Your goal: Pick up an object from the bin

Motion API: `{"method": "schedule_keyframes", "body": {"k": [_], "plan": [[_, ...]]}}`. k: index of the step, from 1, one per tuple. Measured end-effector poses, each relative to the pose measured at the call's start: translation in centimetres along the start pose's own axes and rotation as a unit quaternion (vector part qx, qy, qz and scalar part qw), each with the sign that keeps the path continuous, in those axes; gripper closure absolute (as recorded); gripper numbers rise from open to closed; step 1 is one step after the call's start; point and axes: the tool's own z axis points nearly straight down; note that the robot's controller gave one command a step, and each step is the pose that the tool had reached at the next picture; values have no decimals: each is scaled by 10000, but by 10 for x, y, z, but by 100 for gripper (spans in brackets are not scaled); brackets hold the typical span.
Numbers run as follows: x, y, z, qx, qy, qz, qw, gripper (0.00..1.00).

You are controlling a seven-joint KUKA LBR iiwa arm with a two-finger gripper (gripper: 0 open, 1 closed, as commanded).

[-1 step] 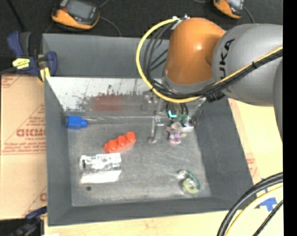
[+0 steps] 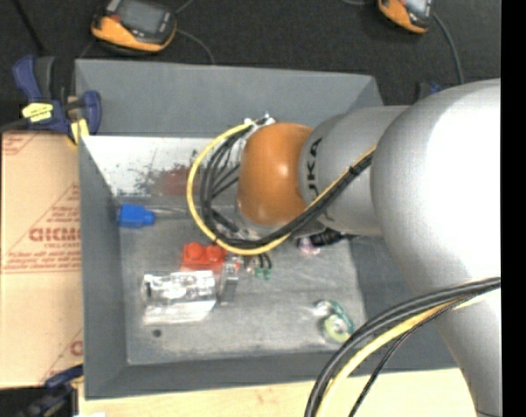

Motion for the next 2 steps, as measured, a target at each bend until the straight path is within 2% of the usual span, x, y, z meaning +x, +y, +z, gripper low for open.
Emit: {"method": "schedule_keyframes", "body": {"k": [1,2], "plan": [[-3,-1,-5,-7,-36,16,10000,100],[19,70,-136,-21,-60,-208,9998,100]]}}
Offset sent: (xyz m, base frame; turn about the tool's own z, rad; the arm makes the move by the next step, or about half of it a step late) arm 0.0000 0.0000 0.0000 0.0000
